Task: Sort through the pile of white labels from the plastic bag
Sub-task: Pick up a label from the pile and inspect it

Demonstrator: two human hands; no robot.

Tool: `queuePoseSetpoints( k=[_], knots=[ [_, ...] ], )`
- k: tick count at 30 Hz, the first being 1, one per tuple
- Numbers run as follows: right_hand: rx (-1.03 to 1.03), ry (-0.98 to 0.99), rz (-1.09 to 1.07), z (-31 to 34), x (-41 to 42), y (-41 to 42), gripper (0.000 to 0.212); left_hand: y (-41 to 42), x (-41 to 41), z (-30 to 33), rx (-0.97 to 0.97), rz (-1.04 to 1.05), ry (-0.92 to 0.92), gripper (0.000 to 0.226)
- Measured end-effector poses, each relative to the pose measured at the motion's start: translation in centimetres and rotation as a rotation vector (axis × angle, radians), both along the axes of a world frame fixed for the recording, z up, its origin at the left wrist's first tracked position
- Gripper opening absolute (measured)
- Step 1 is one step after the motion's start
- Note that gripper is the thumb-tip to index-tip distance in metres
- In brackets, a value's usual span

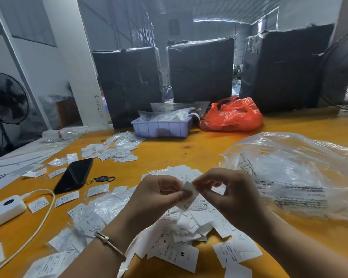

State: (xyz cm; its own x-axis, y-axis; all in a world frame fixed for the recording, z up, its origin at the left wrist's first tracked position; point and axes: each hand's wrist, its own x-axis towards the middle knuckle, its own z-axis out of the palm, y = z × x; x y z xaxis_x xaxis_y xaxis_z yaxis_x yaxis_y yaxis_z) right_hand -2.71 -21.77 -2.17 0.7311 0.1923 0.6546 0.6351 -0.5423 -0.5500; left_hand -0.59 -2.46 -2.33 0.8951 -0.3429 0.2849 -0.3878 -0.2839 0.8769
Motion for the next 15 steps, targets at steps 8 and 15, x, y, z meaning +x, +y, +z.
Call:
queuePoseSetpoints(
  k=[8,15],
  knots=[
    [0.053,0.149,0.086,-0.07,0.27,-0.05,0.027,0.09,-0.04,0.09,-0.031,0.005,0.017,0.025],
    [0.127,0.113,0.103,0.06,0.11,0.09,0.03,0.12,-0.23,0.27,-0.063,0.004,0.05,0.028]
  ],
)
